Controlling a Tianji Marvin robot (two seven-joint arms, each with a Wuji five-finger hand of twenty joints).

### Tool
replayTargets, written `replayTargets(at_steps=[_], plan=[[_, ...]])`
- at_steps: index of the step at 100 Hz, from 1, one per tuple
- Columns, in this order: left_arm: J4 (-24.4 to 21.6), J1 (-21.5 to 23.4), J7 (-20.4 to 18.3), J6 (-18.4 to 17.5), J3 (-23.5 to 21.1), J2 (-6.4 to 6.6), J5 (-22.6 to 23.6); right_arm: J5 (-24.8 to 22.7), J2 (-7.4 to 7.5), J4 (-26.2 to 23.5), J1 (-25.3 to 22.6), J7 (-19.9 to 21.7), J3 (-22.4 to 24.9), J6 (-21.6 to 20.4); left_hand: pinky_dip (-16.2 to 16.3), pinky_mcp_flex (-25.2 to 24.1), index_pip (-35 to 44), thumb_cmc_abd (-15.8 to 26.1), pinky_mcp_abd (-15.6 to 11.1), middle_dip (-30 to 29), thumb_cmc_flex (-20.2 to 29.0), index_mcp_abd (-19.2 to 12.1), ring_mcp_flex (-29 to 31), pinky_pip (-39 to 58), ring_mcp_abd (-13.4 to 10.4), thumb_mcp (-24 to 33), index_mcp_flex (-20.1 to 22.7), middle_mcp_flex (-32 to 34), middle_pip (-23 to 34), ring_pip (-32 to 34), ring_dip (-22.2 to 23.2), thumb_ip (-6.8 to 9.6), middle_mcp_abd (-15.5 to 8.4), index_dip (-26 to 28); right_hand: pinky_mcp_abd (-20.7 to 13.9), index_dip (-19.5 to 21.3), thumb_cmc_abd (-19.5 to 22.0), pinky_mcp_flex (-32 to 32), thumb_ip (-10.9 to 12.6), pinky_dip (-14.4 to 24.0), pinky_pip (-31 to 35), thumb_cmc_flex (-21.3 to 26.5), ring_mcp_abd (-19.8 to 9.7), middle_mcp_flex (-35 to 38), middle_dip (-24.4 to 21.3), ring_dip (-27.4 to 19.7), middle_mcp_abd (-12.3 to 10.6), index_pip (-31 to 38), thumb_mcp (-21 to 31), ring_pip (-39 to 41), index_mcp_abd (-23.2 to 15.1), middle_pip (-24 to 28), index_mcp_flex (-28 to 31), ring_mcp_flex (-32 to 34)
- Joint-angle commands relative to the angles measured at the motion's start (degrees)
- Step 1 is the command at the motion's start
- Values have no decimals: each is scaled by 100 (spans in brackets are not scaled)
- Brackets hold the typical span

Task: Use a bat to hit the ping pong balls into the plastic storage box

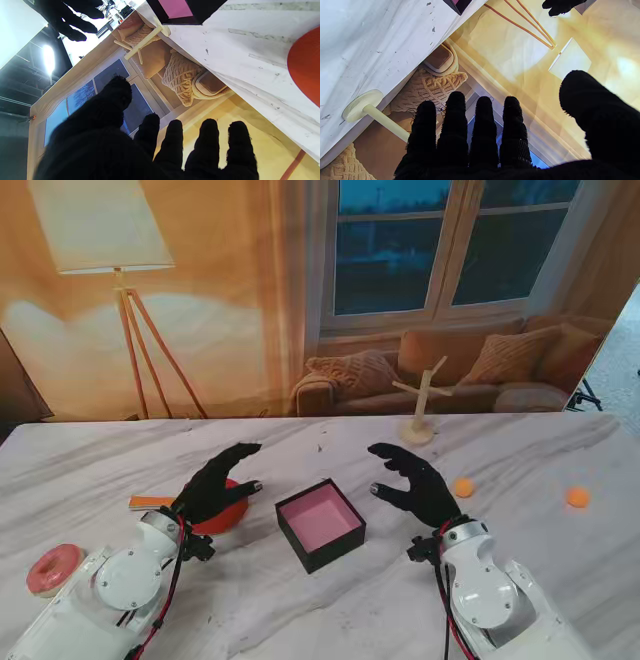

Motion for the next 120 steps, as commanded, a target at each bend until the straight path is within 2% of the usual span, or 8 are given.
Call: replayTargets(at_steps=[1, 28, 51, 57, 80, 103, 120], plan=[[11, -10, -170, 38, 6, 8, -74, 7, -4, -10, -9, 72, 6, 70, 131, -39, -53, -107, -156, -62, -83, -161, -90, -108, -138, 99, -83, 11, -54, -42, -17, 97, -118, -50, -206, -5, -74, -8, 75, 99, -111, 26, -180, -242, -45, -95, -97, -114, -37, -121, -148, -24, -177, -172], [-33, 33, -282, 39, -25, 28, -142, -20, 5, -17, -32, 90, -6, 55, 192, 0, 20, -135, -114, -12, -129, -108, 8, -32, -81, 181, 108, 262, 39, -20, -20, 110, -46, -17, -188, 3, -44, 8, 78, 162, -136, 5, -184, -240, -50, -91, -95, -121, -55, -118, -152, -25, -167, -174], [67, -166, -289, 108, 37, -6, -356, 7, -1, -19, 2, 97, 2, 132, 215, 18, 35, -135, -96, 14, -162, -76, 69, 61, 8, 157, 161, 339, 82, 44, 21, 91, 18, -4, -179, 13, -23, 5, 84, 225, -146, -5, -171, -246, -43, -80, -82, -129, -70, -114, -144, -16, -168, -185], [114, -231, -312, 93, 76, -7, -387, -25, -1, -18, -23, 77, 19, 164, 242, 6, 66, -134, -95, 26, -150, -71, 71, 142, 124, 139, 166, 254, 49, 119, 93, 88, 3, 25, -174, 14, -11, -5, 86, 240, -152, -13, -162, -256, -40, -77, -81, -134, -77, -117, -146, -13, -175, -205], [239, -303, -231, 25, 222, -55, -578, -157, -10, -125, -162, -59, 100, 169, 276, 4, 168, -152, -87, 400, -131, -19, 119, 396, 264, 144, 217, 350, 245, 420, 411, 88, 158, 143, -168, 31, 35, 9, 100, 305, -153, -31, -140, -256, -18, -51, -67, -134, -116, -95, -124, 22, -168, -193], [75, -110, -72, 0, 65, -48, -321, -150, 0, -196, -227, -21, 68, 154, 301, 12, 369, -177, -87, 1123, -143, 61, 167, 818, 375, 230, 273, 447, 659, 922, 879, 80, 299, 341, -163, 49, 38, 17, 108, 353, -154, -31, -89, -255, -6, -30, -63, -132, -126, -84, -113, 30, -162, -190], [-32, 11, -78, 21, -78, -26, -197, -103, 3, -193, -203, 25, 38, 172, 280, 23, 387, -179, -91, 1173, -129, 50, 147, 884, 386, 245, 268, 404, 624, 987, 928, 81, 297, 361, -146, 61, 39, 21, 108, 387, -152, -36, -72, -253, 3, -15, -49, -132, -136, -77, -111, 39, -159, -184]])
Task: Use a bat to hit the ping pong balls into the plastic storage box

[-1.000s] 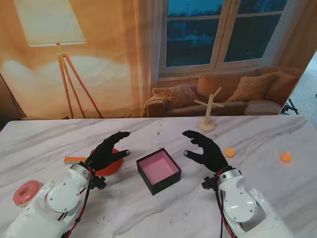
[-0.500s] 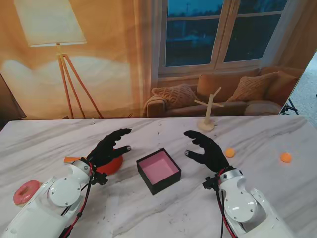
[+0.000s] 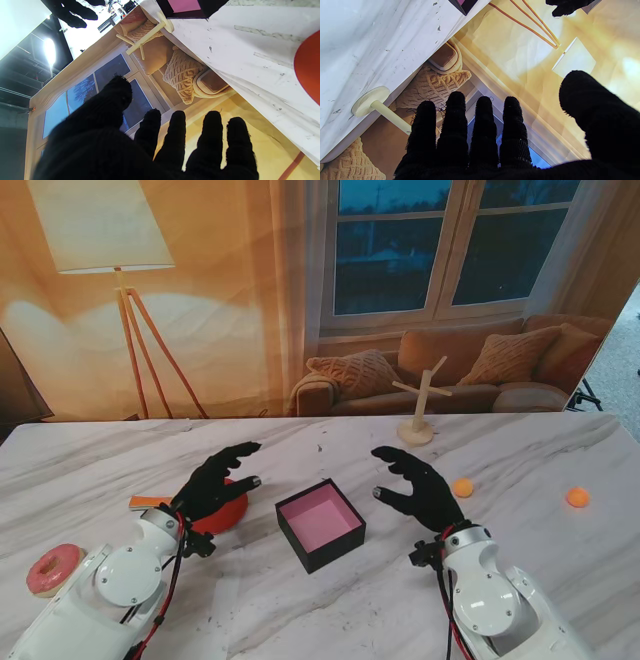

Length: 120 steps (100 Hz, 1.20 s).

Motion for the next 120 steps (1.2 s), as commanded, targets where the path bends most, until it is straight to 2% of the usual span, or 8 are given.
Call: replayTargets(at_steps=[1, 26, 49, 66, 94, 102, 109, 120], plan=[[-68, 63, -66, 1, -56, 24, 27, 20, -3, -8, 0, 114, -33, 23, 73, 8, 38, -128, -84, 82, -76, -28, 27, 136, 30, 105, 78, 40, -46, 49, 76, 81, -20, 59, -145, 41, 34, 15, 107, 112, -81, -37, -68, -248, 7, -14, -49, -67, -137, -78, -112, 36, -157, -186], [-75, 173, -148, 18, -262, 68, 196, 32, 12, 81, 82, 197, -54, 7, 29, 5, 98, -159, -90, -85, 11, -55, 12, 230, 24, 225, 231, 79, -202, -5, 2, 104, -45, 71, -127, 55, 27, 10, 111, 149, -84, -20, -61, -259, 17, -1, -43, -67, -131, -78, -104, 44, -151, -184], [-345, 476, -554, 84, -735, 212, 658, 74, 44, 114, 29, 356, -16, 11, -138, -10, 266, -253, -132, -53, -38, -54, -130, 65, -169, 792, 294, 25, -185, -260, -216, 173, -148, 156, -108, 64, 30, 13, 105, 179, -82, -27, -51, -261, 21, 8, -20, -68, -144, -82, -91, 47, -137, -178], [-499, 699, -919, 59, -1279, 325, 1046, 42, 45, 79, 24, 340, -34, 32, -277, -39, 29, -385, -186, -490, -29, -181, -321, -530, -349, 801, 103, -198, -538, -727, -612, 133, -325, -36, -106, 71, 34, 21, 107, 198, -86, -30, -41, -264, 27, 15, -16, -72, -155, -85, -92, 59, -136, -169], [-543, 1078, -1046, 264, -1945, 382, 1609, 102, 63, 75, 71, 477, -159, 144, -285, -80, 34, -542, -244, -869, 115, -238, -476, -1181, -444, 1409, -88, -465, -660, -962, -740, 223, -413, -28, -111, 81, 53, 9, 111, 226, -98, -40, -26, -422, -8, 22, -26, -75, -157, -100, -96, -34, -126, -199], [-503, 1143, -1023, 373, -2040, 379, 1715, 118, 67, 79, 80, 510, -190, 162, -438, -114, 42, -560, -392, -1001, 140, -289, -847, -1973, -699, 1521, -149, -543, -839, -1226, -957, 236, -468, -9, -100, 82, 48, 11, 113, 232, -100, -32, -24, -416, -14, 24, -27, -78, -154, -100, -93, -50, -129, -197], [-418, 1176, -934, 398, -2113, 382, 1983, 118, 73, 89, 92, 538, -218, 171, -10, -136, 56, -576, -466, -1016, 77, -302, -933, -2559, -807, 1548, -154, -593, -986, -1442, -1108, 229, -506, 11, -103, 85, 45, 12, 111, 237, -103, -37, -22, -409, -14, 25, -23, -77, -156, -102, -89, -59, -126, -200], [-255, 1169, -814, 448, -2162, 381, 2179, 119, 84, 106, 113, 589, -253, 178, 142, -111, 65, -664, -494, -1032, 203, -346, -933, -2780, -901, 1711, -161, -600, -1061, -1555, -1144, 237, -610, 10, -113, 87, 48, -6, 111, 241, -117, -31, -25, -410, -12, 24, -25, -81, -156, -112, -76, -72, -134, -220]])
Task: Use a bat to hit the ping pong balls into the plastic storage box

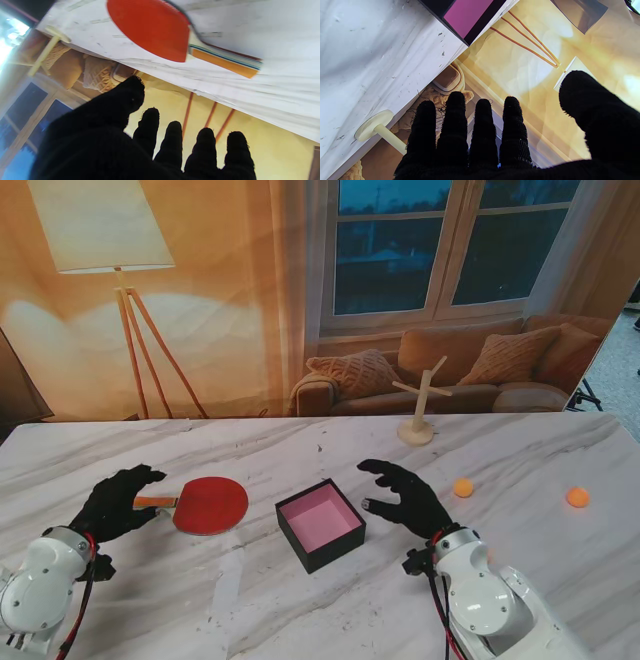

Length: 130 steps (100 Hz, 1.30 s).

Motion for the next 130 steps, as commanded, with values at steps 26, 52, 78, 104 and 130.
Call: replayTargets(at_steps=[26, 52, 78, 104, 130], plan=[[655, -300, 190, 142, 96, 29, 142, -162, 31, 93, 63, 155, -78, -1, 105, -36, 388, -368, -343, -96, 765, -252, -256, -472, -353, 842, -257, -87, 220, 78, -84, -97, -330, 55, -112, 69, 44, 11, 113, 125, -129, -39, -25, -181, -7, 27, -65, -63, -160, -116, -41, -102, -121, -222], [925, -674, -437, 220, 253, 185, 539, -185, 30, 107, 74, 138, -64, -23, -964, 105, 504, -474, -323, -140, 585, -225, -299, -941, -411, 675, -227, -126, 138, -65, -144, -122, -276, -49, -95, 81, 44, 13, 112, 141, -143, -48, -21, -171, 5, 27, -56, -51, -174, -122, -39, -117, -110, -218], [1307, -965, -369, 502, 542, 191, 640, -192, 32, 110, 73, 139, -55, -30, -1268, 83, 706, -401, -177, -51, 804, -318, -301, -1027, -411, 857, -286, -149, 127, -42, -83, -111, -292, 78, -93, 84, 53, 19, 116, 158, -156, -52, -24, -163, 15, 28, -65, -58, -185, -131, -43, -135, -110, -216], [1803, -1295, -269, 683, 828, 197, 669, -189, 41, 103, 85, 189, -92, 9, -1422, 83, 248, -662, -160, 41, 402, -91, -331, -974, -391, 701, -862, -299, -241, -92, -17, -136, -260, -114, -94, 89, 49, 21, 116, 172, -167, -52, -20, -163, 24, 30, -67, -57, -182, -136, -42, -137, -107, -225], [2256, -1639, -58, 695, 1071, 193, 725, -186, 46, 102, 95, 222, -111, 45, -1213, 32, 193, -632, -125, 328, 368, -91, -288, -758, -341, 708, -702, -282, -157, 72, 135, -150, -235, 37, -90, 93, 51, 24, 116, 190, -164, -50, -14, -168, 31, 34, -64, -54, -178, -131, -39, -134, -102, -230]])
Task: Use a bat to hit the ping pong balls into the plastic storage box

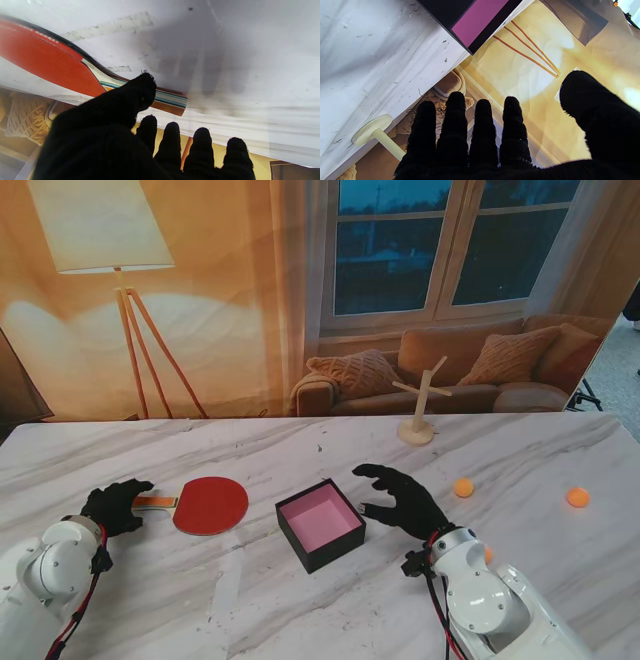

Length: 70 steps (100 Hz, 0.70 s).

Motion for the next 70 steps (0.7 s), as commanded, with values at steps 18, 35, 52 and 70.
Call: replayTargets(at_steps=[18, 35, 52, 70], plan=[[369, -329, 57, 108, 157, -45, -255, -6, 2, -1, -1, 101, -21, 63, 288, -92, 616, 43, -25, 128, 270, -57, -314, 125, -80, 210, 338, -181, 78, -25, 45, -149, -11, 398, -100, 57, 30, 18, 116, 132, -91, -51, -15, -160, 38, 39, -76, -27, -118, -79, -25, -52, -50, -237], [541, -487, 37, 138, 290, -43, -310, -7, 4, 2, 6, 109, -28, 75, 338, -89, 1145, 9, -25, 131, 259, -103, -310, 118, -75, 239, 575, -192, 66, -24, 73, -163, -12, 600, -96, 65, 21, 19, 114, 140, -89, -43, -21, -159, 41, 40, -69, -7, -108, -79, -14, -51, -23, -243], [769, -638, 128, 177, 478, -60, -377, -11, 5, 5, 6, 112, -26, 72, 433, -98, 1467, -24, -16, 152, 293, -141, -289, 167, -60, 280, 611, -203, 50, 50, 122, -166, -50, 739, -98, 73, 24, 18, 113, 146, -89, -45, -27, -145, 50, 43, -68, 13, -105, -72, -13, -39, -3, -235], [954, -738, 262, 193, 629, -75, -387, -17, 3, 2, 4, 104, -25, 80, 638, -127, 2020, -113, 3, 243, 413, -118, -253, 256, -17, 386, 674, -174, 160, 191, 197, -190, 11, 1029, -98, 80, 26, 21, 112, 152, -86, -47, -23, -153, 67, 47, -46, 28, -99, -66, -1, -20, 2, -242]])
